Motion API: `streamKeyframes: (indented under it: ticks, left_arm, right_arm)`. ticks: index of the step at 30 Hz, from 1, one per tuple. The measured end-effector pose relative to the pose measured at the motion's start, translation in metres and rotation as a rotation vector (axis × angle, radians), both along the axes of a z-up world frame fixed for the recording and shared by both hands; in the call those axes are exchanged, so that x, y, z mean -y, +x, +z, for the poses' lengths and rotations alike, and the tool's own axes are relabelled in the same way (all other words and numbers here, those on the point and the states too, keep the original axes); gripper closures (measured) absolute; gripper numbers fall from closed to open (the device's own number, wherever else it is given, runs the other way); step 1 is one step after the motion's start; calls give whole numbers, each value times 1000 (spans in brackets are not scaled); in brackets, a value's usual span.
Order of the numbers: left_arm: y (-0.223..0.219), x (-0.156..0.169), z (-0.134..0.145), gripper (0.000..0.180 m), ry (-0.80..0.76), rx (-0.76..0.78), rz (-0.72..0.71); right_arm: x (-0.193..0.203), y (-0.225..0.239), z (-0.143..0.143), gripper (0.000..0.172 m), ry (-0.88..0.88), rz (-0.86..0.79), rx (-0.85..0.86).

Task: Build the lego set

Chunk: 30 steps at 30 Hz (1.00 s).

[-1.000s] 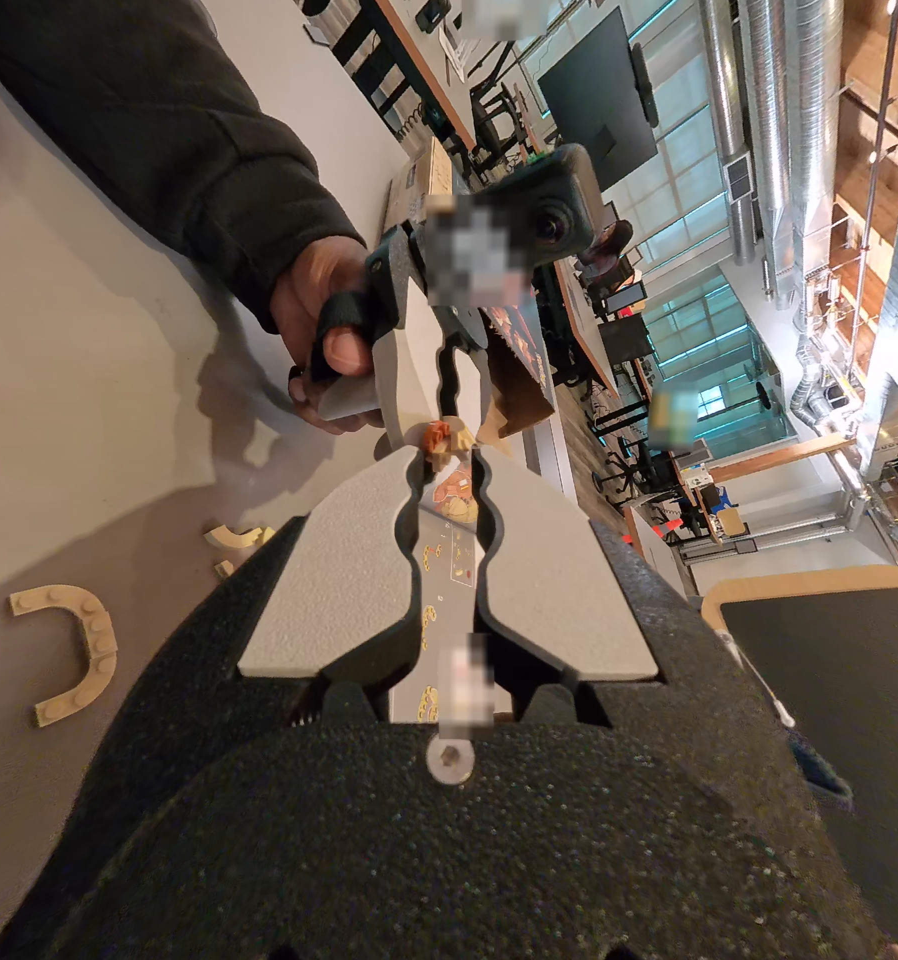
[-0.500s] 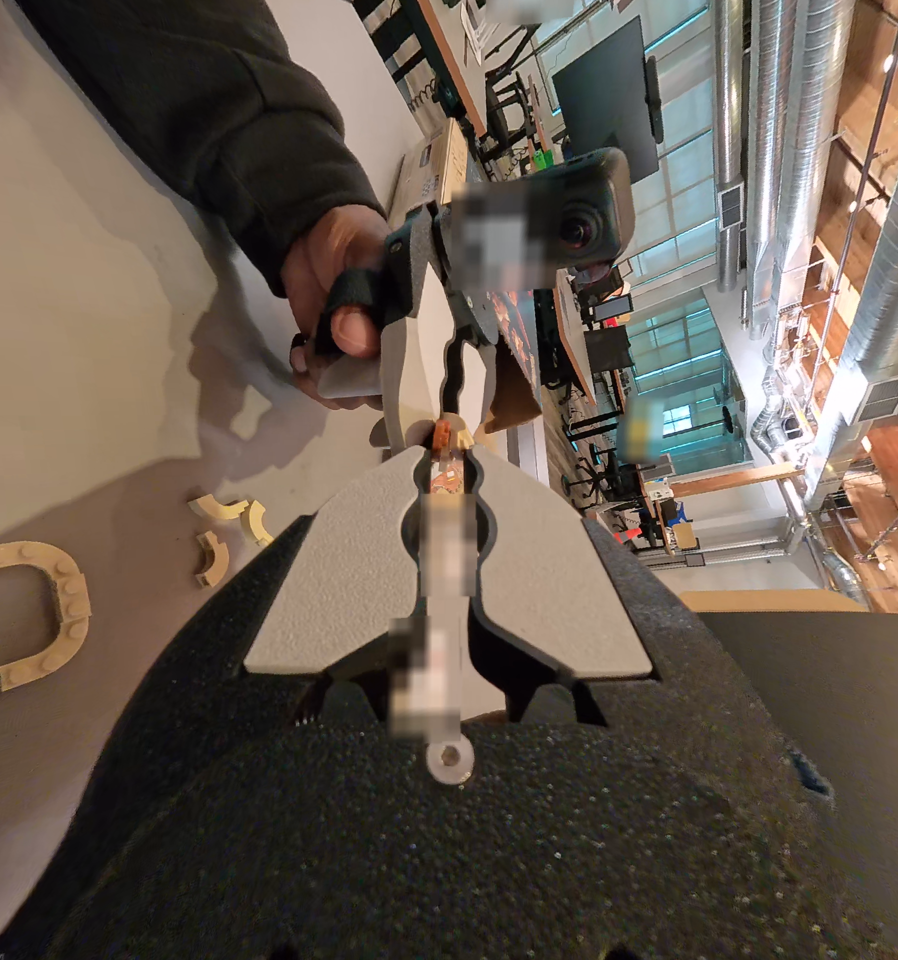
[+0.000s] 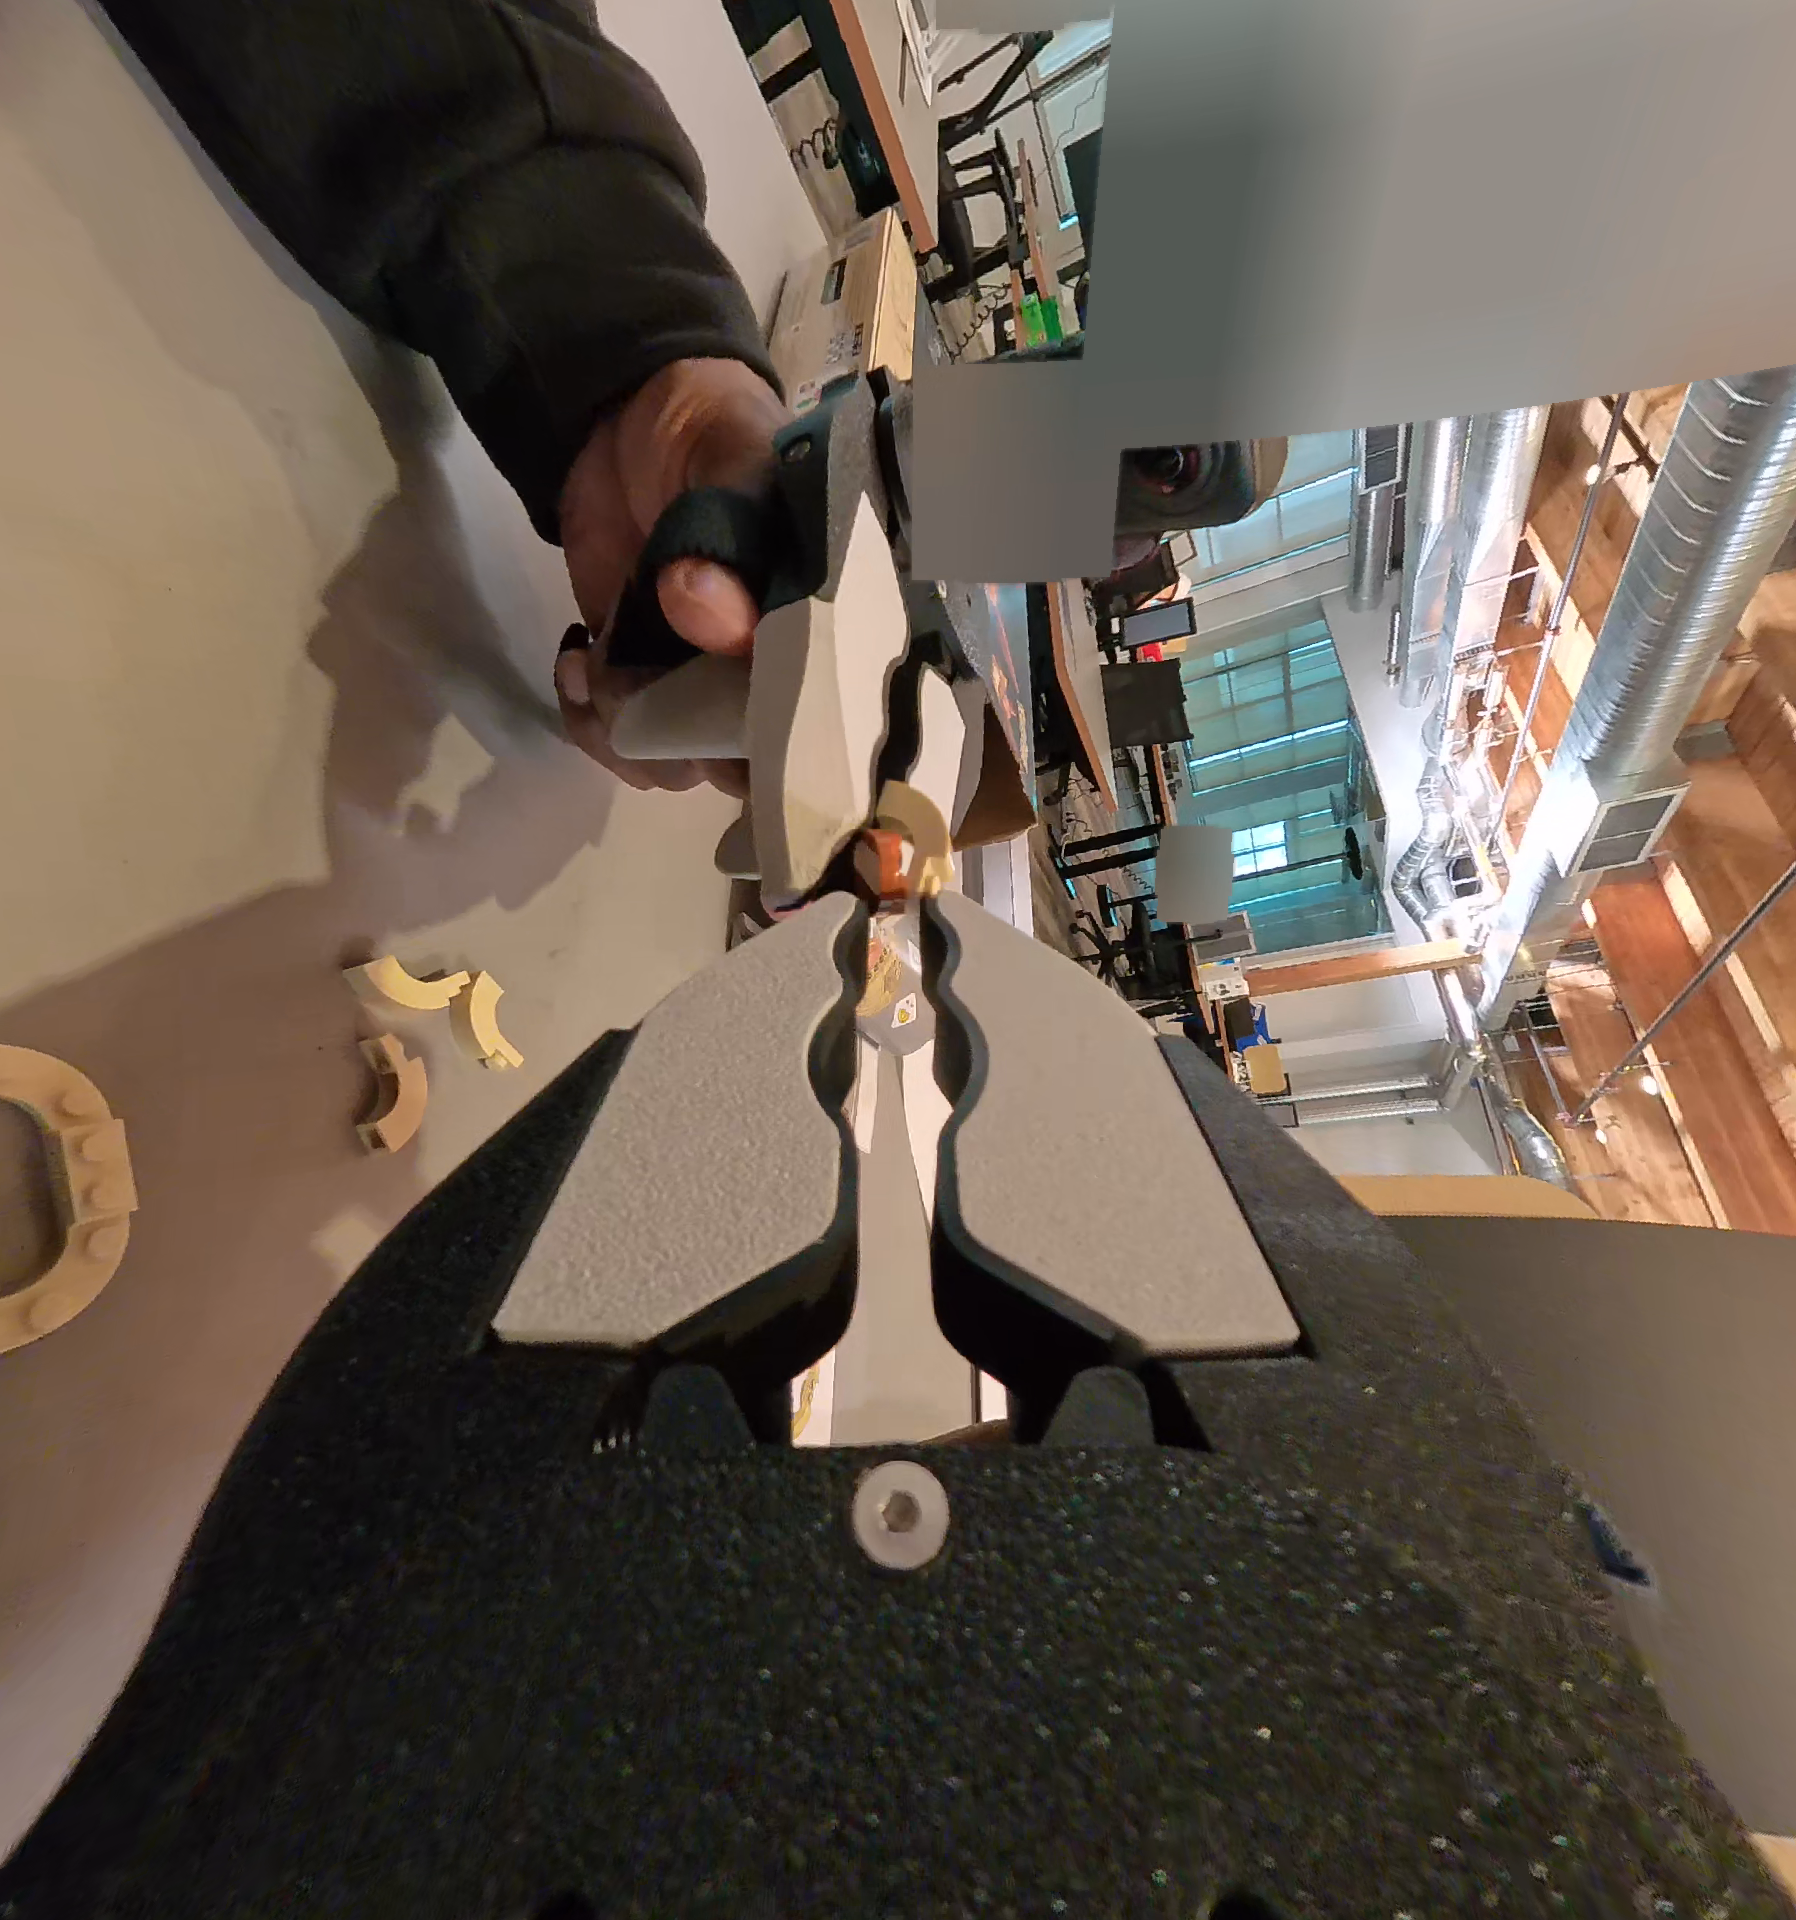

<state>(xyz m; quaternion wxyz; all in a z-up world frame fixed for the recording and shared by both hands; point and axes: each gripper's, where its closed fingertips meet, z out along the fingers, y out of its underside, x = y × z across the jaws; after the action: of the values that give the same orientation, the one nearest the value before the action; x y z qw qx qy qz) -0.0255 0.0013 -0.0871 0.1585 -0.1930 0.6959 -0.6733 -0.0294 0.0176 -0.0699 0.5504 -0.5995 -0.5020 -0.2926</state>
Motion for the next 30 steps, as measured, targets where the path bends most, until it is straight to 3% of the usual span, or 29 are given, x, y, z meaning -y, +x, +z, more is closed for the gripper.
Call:
streamKeyframes:
  ticks: [11,30]
  left_arm:
    - [0,0,0,180,24,28,10]
    - [-1,2,1,180,0,52,3]
  right_arm:
    - [1,-2,-1,160,-7,11,6]
    - [0,-2,2,159,29,3,-8]
